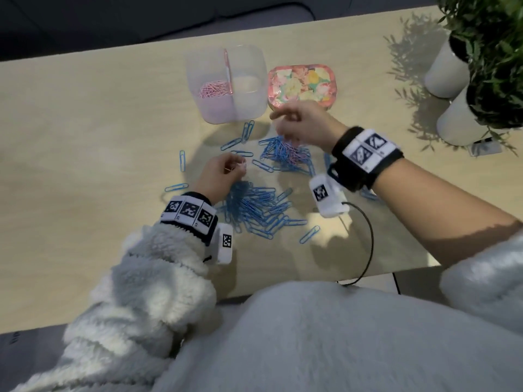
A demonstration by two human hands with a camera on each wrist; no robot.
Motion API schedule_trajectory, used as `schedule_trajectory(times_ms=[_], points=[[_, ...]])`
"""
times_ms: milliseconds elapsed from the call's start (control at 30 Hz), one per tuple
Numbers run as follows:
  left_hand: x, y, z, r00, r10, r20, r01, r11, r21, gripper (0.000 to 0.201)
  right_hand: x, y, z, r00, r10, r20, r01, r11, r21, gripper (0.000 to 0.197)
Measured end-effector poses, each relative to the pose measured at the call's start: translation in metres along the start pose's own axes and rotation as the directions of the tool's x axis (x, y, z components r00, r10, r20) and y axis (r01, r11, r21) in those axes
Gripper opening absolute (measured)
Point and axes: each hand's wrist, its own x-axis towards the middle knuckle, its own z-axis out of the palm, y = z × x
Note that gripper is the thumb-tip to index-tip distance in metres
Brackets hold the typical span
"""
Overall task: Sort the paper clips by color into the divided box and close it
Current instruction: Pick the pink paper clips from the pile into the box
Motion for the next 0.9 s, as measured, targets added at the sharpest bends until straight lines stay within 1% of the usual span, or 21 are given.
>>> schedule_trajectory(times_ms=[67,100,200,267,300,367,433,467,533,567,633,667,700,800,833,900], points=[[-0.002,-0.001,-0.005,1.000,-0.015,-0.020,0.014,0.997,-0.069,0.018,0.027,-0.032,0.005,1.000,0.007,-0.007,-0.006,0.984,0.177,0.010],[-0.003,-0.002,-0.008,0.999,-0.023,-0.037,0.020,0.997,-0.081,0.017,0.041,-0.046,0.009,0.999,0.036,0.006,-0.036,0.960,0.279,0.013],[-0.002,-0.007,-0.017,0.996,-0.039,-0.083,0.031,0.995,-0.096,0.013,0.071,-0.081,0.025,0.986,0.122,0.117,-0.167,0.825,0.541,0.013],[-0.001,-0.005,-0.025,0.993,-0.064,-0.098,0.053,0.992,-0.116,0.015,0.085,-0.094,0.035,0.977,0.152,0.149,-0.212,0.748,0.629,0.016],[0.001,-0.002,-0.029,0.992,-0.067,-0.111,0.054,0.992,-0.111,0.017,0.091,-0.098,0.039,0.975,0.172,0.143,-0.224,0.748,0.624,0.019],[0.006,0.008,-0.039,0.986,-0.037,-0.161,0.026,0.997,-0.069,0.019,0.102,-0.099,0.050,0.975,0.188,0.116,-0.221,0.819,0.530,0.020],[0.017,0.020,-0.050,0.974,0.018,-0.225,-0.019,1.000,-0.003,0.019,0.107,-0.097,0.057,0.984,0.156,0.091,-0.180,0.871,0.456,0.017],[0.025,0.026,-0.056,0.966,0.049,-0.252,-0.043,0.999,0.032,0.018,0.108,-0.095,0.057,0.991,0.126,0.048,-0.134,0.887,0.442,0.014],[0.042,0.042,-0.066,0.946,0.130,-0.297,-0.095,0.987,0.128,0.018,0.096,-0.090,0.049,0.997,0.051,-0.055,-0.020,0.883,0.469,0.011],[0.052,0.050,-0.071,0.933,0.179,-0.312,-0.121,0.973,0.197,0.019,0.085,-0.087,0.041,0.995,0.028,-0.093,0.021,0.872,0.489,0.015],[0.071,0.068,-0.076,0.906,0.267,-0.329,-0.153,0.930,0.333,0.020,0.062,-0.069,0.027,0.986,0.027,-0.164,0.058,0.868,0.493,0.016],[0.081,0.075,-0.077,0.901,0.284,-0.327,-0.143,0.908,0.394,0.022,0.049,-0.057,0.020,0.981,0.051,-0.188,0.044,0.882,0.470,0.016],[0.091,0.080,-0.078,0.907,0.277,-0.316,-0.115,0.887,0.447,0.024,0.036,-0.044,0.014,0.976,0.081,-0.201,0.016,0.898,0.439,0.016],[0.112,0.084,-0.079,0.957,0.190,-0.219,-0.022,0.800,0.600,0.028,0.007,0.000,0.004,0.960,0.158,-0.231,-0.063,0.926,0.373,0.020],[0.115,0.083,-0.078,0.968,0.173,-0.182,-0.020,0.777,0.629,0.030,0.001,0.015,0.001,0.953,0.173,-0.250,-0.082,0.938,0.337,0.021],[0.113,0.078,-0.076,0.964,0.219,-0.153,-0.071,0.761,0.645,0.032,-0.009,0.040,-0.001,0.937,0.190,-0.293,-0.118,0.962,0.246,0.022]])
